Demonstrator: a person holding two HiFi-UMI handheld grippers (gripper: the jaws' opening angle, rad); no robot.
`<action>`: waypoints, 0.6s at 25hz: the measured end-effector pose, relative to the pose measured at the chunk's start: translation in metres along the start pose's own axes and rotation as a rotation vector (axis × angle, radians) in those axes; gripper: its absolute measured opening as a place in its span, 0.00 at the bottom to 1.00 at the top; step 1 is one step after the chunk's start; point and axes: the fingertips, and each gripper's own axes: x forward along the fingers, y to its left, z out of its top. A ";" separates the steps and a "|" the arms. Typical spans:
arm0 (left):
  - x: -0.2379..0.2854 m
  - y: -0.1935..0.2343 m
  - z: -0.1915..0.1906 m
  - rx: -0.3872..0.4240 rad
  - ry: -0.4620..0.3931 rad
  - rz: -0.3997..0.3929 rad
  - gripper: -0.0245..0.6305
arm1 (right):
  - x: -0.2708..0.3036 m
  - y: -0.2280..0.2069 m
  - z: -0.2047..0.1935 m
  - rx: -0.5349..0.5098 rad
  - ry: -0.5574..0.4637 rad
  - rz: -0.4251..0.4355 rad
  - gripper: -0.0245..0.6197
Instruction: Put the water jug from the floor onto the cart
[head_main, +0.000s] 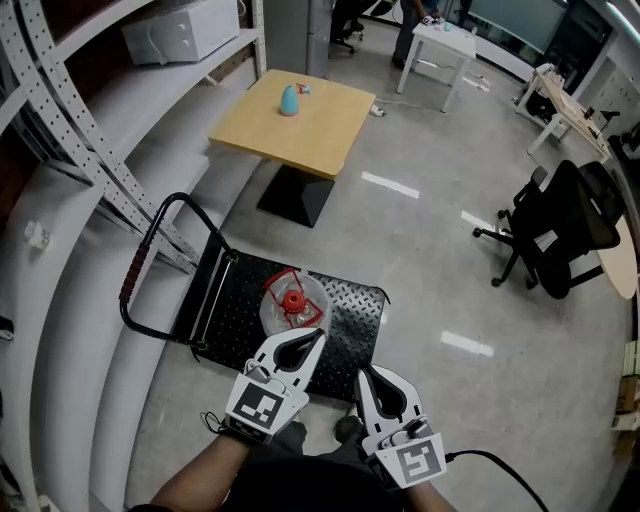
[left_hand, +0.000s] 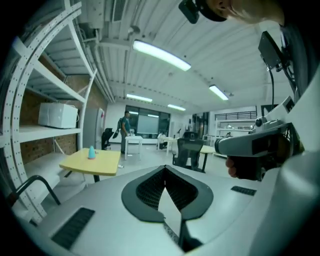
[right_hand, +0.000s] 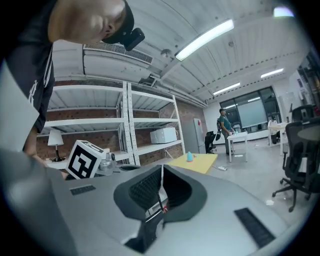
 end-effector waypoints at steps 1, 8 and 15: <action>-0.009 -0.005 0.014 0.011 -0.023 -0.007 0.04 | -0.002 0.006 0.012 -0.009 -0.009 -0.002 0.05; -0.032 -0.018 0.042 0.031 -0.053 -0.010 0.04 | -0.011 0.034 0.045 -0.059 -0.067 -0.006 0.05; -0.032 -0.025 0.059 0.084 -0.080 -0.038 0.04 | -0.005 0.041 0.047 -0.101 -0.081 -0.020 0.05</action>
